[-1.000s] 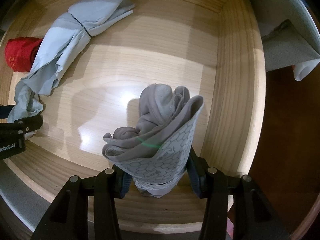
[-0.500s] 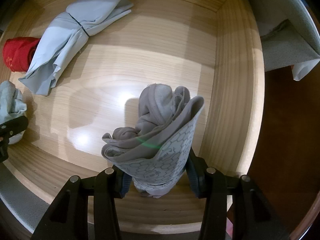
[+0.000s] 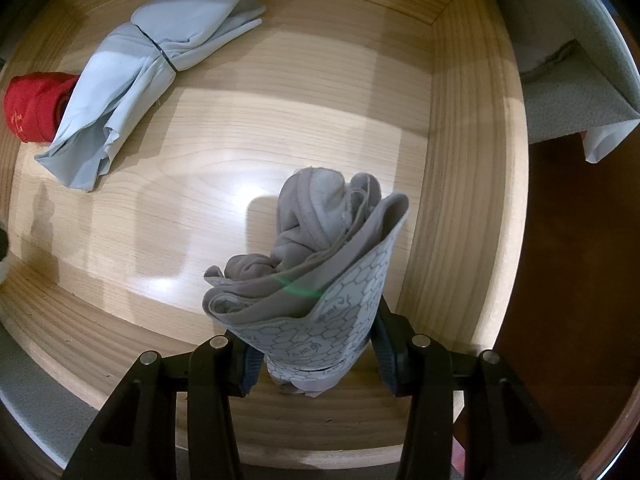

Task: Take underwear out of drawer
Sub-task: 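Lift the pale blue underwear and carry it over the white box with the left tool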

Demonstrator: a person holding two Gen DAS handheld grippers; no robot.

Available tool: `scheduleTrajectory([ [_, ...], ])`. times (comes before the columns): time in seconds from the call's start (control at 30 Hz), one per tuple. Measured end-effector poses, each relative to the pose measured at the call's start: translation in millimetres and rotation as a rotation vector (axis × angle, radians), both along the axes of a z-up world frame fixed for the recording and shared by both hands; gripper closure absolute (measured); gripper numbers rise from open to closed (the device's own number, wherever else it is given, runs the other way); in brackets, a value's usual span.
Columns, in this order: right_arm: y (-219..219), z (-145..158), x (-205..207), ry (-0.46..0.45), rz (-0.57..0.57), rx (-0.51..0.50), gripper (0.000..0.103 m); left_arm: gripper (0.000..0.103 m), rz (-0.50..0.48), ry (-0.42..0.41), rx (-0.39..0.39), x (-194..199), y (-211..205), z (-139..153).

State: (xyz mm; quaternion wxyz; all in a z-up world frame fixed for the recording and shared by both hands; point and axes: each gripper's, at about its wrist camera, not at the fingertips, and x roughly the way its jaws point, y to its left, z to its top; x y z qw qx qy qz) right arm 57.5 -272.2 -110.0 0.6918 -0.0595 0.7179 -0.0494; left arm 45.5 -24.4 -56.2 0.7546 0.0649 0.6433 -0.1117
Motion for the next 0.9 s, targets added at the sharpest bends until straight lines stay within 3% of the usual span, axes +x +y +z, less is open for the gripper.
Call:
scheduleTrajectory([
  [0.47, 1, -1, 0, 0.0, -0.002, -0.001, 0.06, 0.047, -0.047, -0.297, -0.062, -5, 23, 88],
  [0.6, 1, -1, 0, -0.001, -0.001, -0.001, 0.06, 0.047, -0.04, -0.374, -0.108, -3, 33, 126],
  [0.9, 3, -2, 0, -0.001, -0.004, -0.003, 0.06, 0.047, -0.057, -0.593, -0.124, 14, 34, 216],
])
